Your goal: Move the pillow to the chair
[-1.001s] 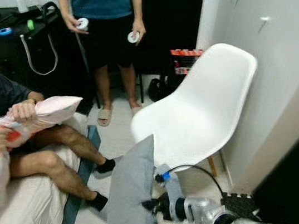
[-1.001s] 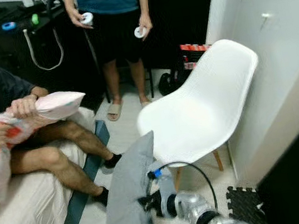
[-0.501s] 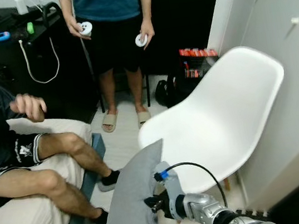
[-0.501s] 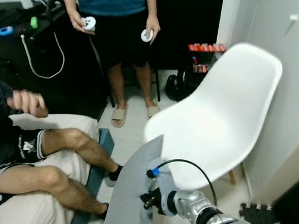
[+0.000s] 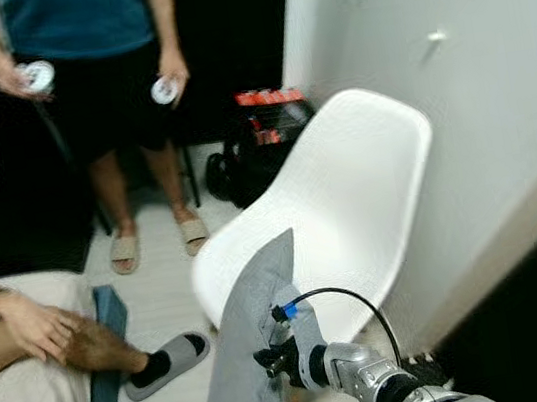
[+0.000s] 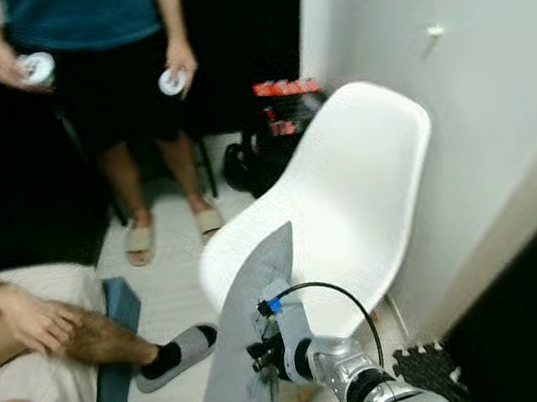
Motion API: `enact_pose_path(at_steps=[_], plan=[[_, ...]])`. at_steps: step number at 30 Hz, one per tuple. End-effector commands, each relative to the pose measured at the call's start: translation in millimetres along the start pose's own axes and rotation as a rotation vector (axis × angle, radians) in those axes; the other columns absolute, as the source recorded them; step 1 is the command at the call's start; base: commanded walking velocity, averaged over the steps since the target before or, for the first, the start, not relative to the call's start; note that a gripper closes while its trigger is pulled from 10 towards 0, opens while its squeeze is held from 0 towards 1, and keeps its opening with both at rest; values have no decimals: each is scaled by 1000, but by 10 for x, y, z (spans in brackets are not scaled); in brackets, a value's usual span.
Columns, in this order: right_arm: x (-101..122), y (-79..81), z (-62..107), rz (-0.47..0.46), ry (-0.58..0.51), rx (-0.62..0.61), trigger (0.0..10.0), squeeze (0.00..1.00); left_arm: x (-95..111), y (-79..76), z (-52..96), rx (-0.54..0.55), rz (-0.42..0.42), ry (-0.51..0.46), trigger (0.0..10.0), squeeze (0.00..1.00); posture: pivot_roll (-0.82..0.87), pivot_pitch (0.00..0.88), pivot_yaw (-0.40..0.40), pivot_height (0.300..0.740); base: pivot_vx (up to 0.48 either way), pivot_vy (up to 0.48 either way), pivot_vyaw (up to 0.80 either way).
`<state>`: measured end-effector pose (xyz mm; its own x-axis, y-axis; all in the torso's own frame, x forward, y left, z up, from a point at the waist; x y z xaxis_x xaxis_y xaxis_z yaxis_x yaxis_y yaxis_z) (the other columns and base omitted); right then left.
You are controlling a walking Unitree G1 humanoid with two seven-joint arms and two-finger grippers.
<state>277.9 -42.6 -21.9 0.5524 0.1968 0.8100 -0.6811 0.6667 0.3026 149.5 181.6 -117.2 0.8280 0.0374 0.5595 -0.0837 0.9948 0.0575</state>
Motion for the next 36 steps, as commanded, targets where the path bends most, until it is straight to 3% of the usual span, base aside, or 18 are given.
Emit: enact_pose_path(at_steps=[1, 8, 9, 13, 15, 16, 19, 28, 31, 34, 36], plan=[[78, -15, -3, 16, -30, -2, 10000, 0, -171, -67, 38, -18, 6, 59, 10000, 0, 60, 59, -74, 738, 0, 0, -725], [275, 31, -28, -45, -127, 69, 10000, 0, -188, -57, 42, -19, 3, 64, 10000, 0, 65, 55, -77, 738, 0, 0, -727], [367, 83, -40, -62, -170, 132, 10000, 0, -191, -52, 43, -18, 3, 66, 10000, 0, 65, 54, -76, 738, 0, 0, -725], [418, 147, -60, -38, -178, 187, 10000, 0, -195, -48, 44, -18, 2, 68, 10000, 0, 63, 52, -76, 738, 0, 0, -725], [434, 286, -119, 85, -134, 255, 10000, 0, -203, -46, 45, -20, -4, 72, 10000, 0, 60, 49, -77, 738, 0, 0, -359], [434, 286, -119, 85, -134, 255, 10000, 0, -203, -46, 45, -20, -4, 72, 10000, 0, 60, 49, -77, 738, 0, 0, 0], [373, 460, -199, 281, -56, 299, 10000, 0, -206, -54, 46, -23, -8, 75, 10000, 0, 64, 48, -83, 738, 0, 0, 0], [611, 329, -195, 155, -149, 206, 10000, 0, -246, -56, 56, -18, 2, 87, 10000, 0, 66, 52, -83, 738, 0, 0, 0], [633, 288, -193, 236, -128, 165, 10000, 0, -266, -54, 62, -17, 1, 94, 10000, 0, 65, 53, -82, 738, 0, 0, 533], [628, 282, -196, 257, -119, 151, 10000, 0, -268, -55, 62, -17, 1, 95, 10000, 0, 66, 53, -82, 738, 0, 0, 800], [653, 229, -203, 276, -112, 80, 10000, 0, -269, -56, 62, -17, 0, 97, 10000, 0, 70, 55, -82, 738, 0, 0, 791]])
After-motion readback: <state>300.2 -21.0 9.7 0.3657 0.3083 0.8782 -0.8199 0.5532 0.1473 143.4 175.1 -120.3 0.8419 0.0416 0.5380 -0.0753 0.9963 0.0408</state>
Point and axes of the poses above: a point about 5 cm out from each wrist's last joint towards the gripper, its own z axis pointing back from the gripper into the wrist, its own x axis along the axis of the wrist's last joint, y = z × x, the point moved 2 cm from there along -z, pointing out of the wrist towards the gripper, and after that the axes turned 6 degrees about z, right-handed, at the moved point
